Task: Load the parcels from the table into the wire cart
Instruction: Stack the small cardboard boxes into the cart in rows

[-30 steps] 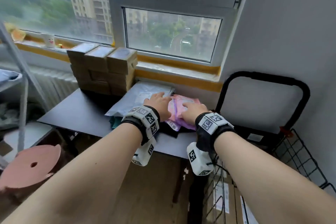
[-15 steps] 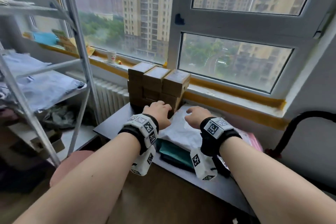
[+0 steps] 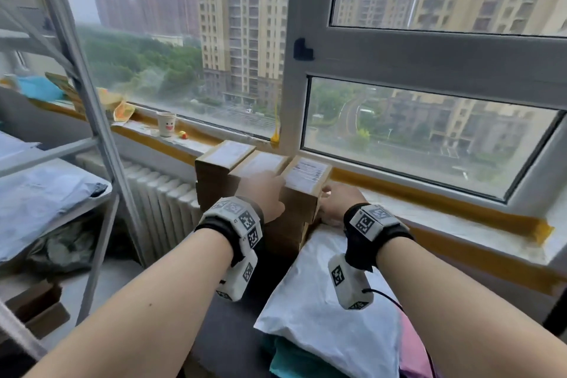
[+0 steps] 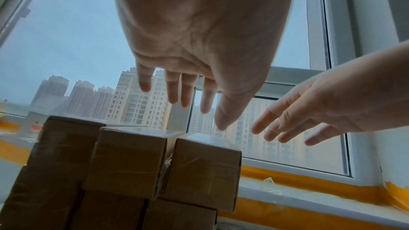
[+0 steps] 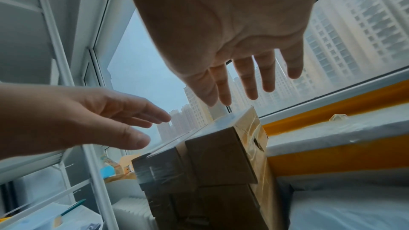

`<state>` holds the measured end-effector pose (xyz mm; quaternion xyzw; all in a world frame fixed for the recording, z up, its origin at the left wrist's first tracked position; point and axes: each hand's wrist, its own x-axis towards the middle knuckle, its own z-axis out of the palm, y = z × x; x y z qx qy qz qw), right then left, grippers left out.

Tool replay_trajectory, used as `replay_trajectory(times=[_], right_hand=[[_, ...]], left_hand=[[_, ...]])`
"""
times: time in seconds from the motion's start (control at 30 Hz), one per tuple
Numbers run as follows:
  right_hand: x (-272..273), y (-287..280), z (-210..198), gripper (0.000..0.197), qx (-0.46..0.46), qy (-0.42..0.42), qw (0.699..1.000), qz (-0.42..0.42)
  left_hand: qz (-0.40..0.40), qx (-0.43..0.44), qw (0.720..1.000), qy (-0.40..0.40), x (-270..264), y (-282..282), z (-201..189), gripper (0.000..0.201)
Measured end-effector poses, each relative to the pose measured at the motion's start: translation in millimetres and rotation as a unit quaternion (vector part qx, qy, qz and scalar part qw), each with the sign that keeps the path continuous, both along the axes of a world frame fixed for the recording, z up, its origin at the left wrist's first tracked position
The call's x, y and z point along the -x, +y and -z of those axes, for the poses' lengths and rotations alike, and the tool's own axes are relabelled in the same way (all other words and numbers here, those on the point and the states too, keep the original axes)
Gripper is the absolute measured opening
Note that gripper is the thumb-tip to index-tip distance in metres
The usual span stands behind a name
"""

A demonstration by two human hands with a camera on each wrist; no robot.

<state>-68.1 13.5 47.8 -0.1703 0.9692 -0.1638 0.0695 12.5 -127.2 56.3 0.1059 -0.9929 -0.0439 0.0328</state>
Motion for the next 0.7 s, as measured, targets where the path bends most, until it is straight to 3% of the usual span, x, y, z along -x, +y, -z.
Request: replay_trajectory(times=[0.47, 0.7], right_hand=[[69, -23, 13, 0.045, 0.017, -0.039, 0.997, 0.07], [85, -37, 20, 0.037, -0.01, -0.073, 0.991, 0.108]], left_hand=[[0.08, 0.019, 0.996, -0.025, 113, -42, 8, 0.052], [0.067, 0.031, 0.995, -0.063, 143, -51, 15, 0.052]])
